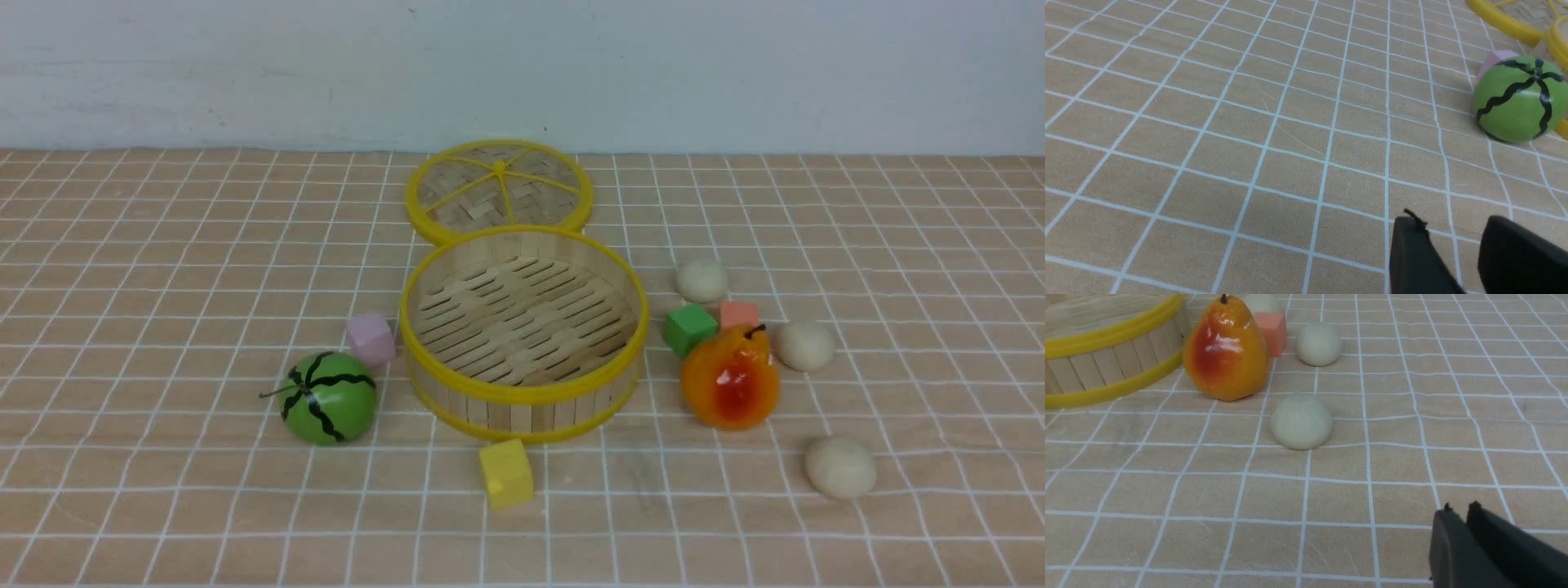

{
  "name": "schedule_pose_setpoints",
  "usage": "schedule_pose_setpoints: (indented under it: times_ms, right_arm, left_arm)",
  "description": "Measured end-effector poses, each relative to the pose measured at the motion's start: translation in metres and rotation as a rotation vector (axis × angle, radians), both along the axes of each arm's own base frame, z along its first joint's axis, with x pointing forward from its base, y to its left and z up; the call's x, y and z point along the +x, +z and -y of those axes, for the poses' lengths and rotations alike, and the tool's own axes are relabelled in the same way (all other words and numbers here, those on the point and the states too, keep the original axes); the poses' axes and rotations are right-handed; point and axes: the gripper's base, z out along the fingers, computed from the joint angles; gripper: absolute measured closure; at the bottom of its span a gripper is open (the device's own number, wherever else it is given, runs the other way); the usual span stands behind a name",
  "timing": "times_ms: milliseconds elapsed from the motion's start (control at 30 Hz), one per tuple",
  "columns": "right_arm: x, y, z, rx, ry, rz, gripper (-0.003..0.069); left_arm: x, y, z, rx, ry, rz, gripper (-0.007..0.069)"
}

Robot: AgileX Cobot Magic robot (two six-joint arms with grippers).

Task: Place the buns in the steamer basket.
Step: Use the right arm to grab a steamed stuffed bun

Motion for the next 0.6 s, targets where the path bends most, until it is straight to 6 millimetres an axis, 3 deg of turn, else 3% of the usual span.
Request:
schedule_pose_setpoints:
  times_ms: [600]
  right_arm:
    - [0.0000,0.0000,0.0000,0.000,0.000,0.000,0.0581]
  left_arm:
    - [0.0000,0.0000,0.0000,0.000,0.000,0.000,0.0386]
